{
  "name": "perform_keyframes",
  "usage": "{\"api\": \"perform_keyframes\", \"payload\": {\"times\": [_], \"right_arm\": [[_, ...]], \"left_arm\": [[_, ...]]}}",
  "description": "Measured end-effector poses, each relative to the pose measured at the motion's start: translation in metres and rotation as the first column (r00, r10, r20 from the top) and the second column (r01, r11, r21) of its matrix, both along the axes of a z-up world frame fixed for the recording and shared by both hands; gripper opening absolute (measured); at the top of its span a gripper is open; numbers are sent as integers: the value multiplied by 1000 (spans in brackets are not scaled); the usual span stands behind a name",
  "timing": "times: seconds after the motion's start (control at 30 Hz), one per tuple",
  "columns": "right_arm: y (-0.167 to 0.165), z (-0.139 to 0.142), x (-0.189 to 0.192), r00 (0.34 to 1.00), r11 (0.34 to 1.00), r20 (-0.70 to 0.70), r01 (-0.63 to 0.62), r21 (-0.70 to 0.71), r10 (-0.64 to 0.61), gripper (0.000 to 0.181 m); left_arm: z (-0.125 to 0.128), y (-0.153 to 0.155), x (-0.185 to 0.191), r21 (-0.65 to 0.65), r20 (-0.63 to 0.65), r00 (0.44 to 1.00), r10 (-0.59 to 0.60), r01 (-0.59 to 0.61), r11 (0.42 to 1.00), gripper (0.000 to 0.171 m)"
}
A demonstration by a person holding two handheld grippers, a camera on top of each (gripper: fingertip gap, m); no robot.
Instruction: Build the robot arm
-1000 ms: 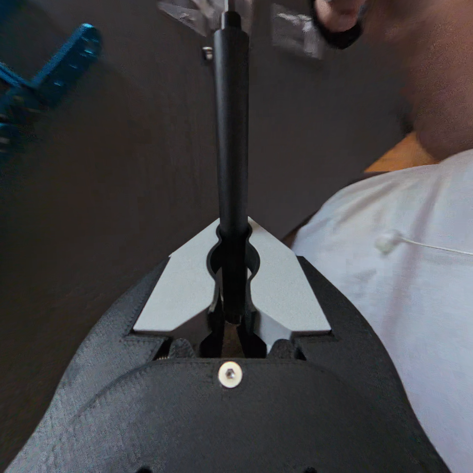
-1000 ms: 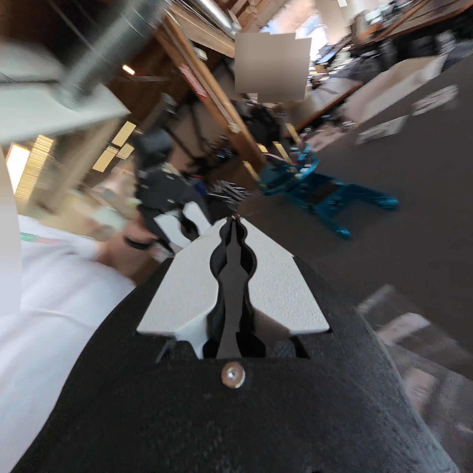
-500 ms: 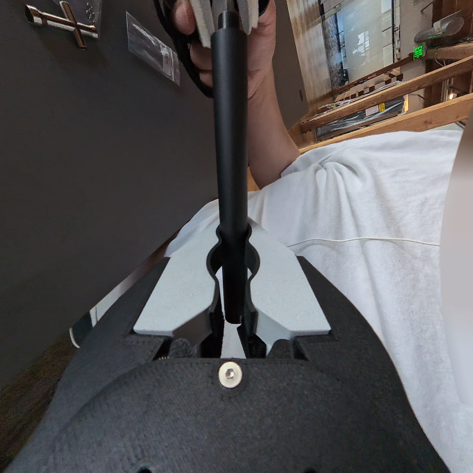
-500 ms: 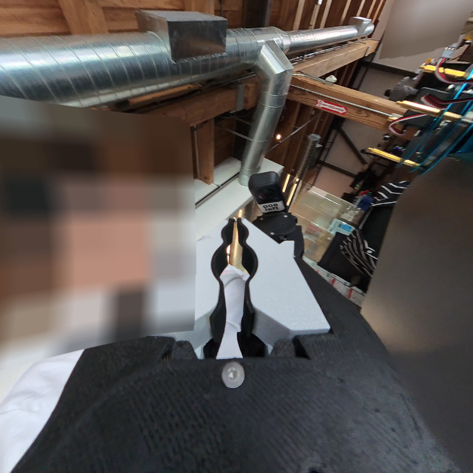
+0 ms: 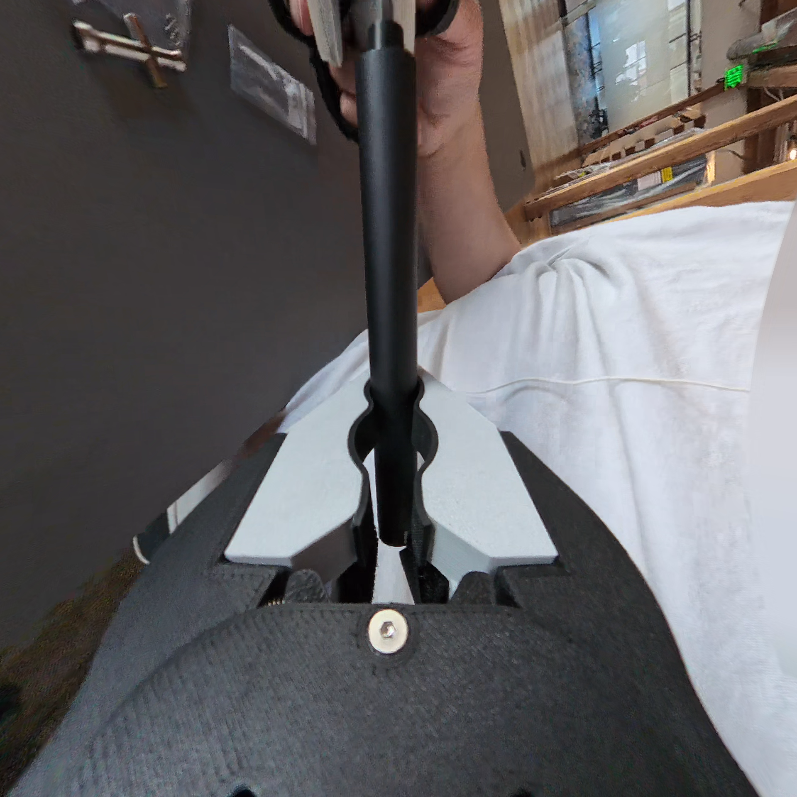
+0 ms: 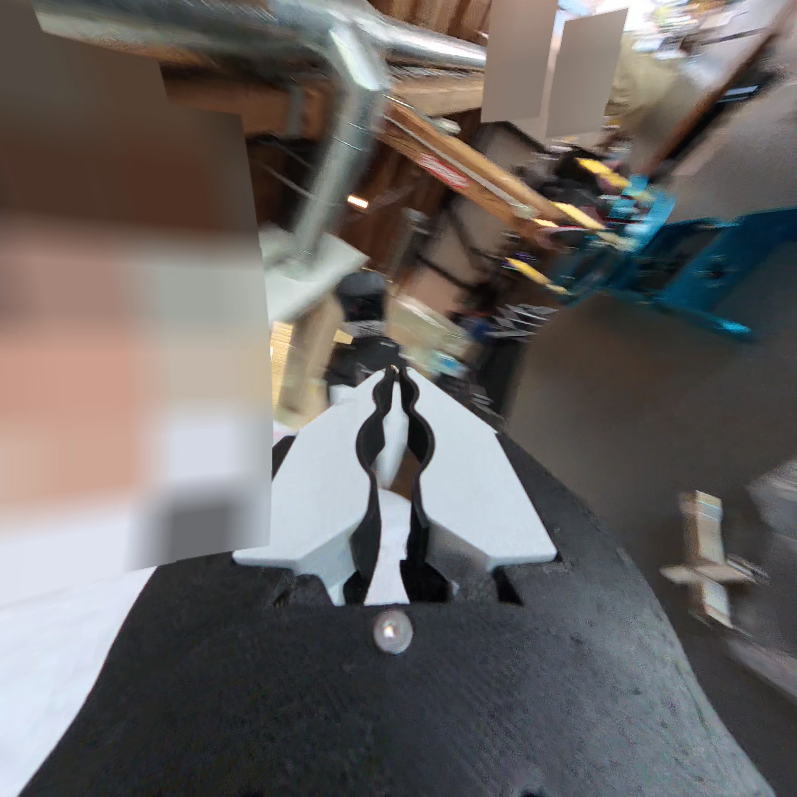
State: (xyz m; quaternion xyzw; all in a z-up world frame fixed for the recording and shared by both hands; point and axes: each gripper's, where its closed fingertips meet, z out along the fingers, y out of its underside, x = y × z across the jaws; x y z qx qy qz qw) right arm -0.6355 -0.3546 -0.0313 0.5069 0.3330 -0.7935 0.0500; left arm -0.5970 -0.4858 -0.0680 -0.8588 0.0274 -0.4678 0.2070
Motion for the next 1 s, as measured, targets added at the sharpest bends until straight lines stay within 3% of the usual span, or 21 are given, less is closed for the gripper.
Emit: {"api": "perform_keyframes", "payload": {"times": [0.03, 0.13, 0.2, 0.3, 0.43, 0.6, 0.73, 0.83, 0.93, 1.0], "right_arm": [[-2, -20, -6, 996, 985, 78, 37, 167, -51, 1], [-26, -67, -16, 974, 809, 195, -25, 587, -112, 2], [-47, -93, -16, 962, 660, 264, -155, 735, -69, 2], [-59, -116, -18, 952, 458, 302, -247, 854, -51, 3], [-58, -135, -19, 944, 249, 327, -307, 919, -42, 4], [-57, -135, -19, 938, 251, 347, -331, 910, -24, 7], [-53, -133, -15, 938, 179, 347, -339, 924, -18, 18], [-56, -127, -14, 948, 27, 315, -317, 948, 50, 18], [-60, -122, -18, 934, -199, 321, -289, 936, 154, 16], [-61, -121, -23, 912, -317, 351, -275, 907, 212, 14]], "left_arm": [[-2, -6, -6, -7, -5, 1000, 25, -25, 1000, 8], [-7, -24, -28, -25, 9, 993, 120, -120, 992, 8], [-10, -34, -43, -33, 21, 983, 185, -184, 982, 8], [-13, -42, -62, -29, 26, 967, 252, -251, 968, 8], [-11, -48, -73, -2, 32, 958, 286, -286, 958, 8], [-11, -52, -78, 10, 50, 953, 299, -299, 954, 8], [-12, -55, -78, 11, 58, 954, 293, -294, 956, 8], [-12, -55, -78, 13, 66, 955, 290, -292, 956, 8], [-12, -56, -77, 17, 70, 957, 282, -284, 959, 8], [-12, -58, -76, 21, 65, 959, 277, -279, 960, 8]]}}
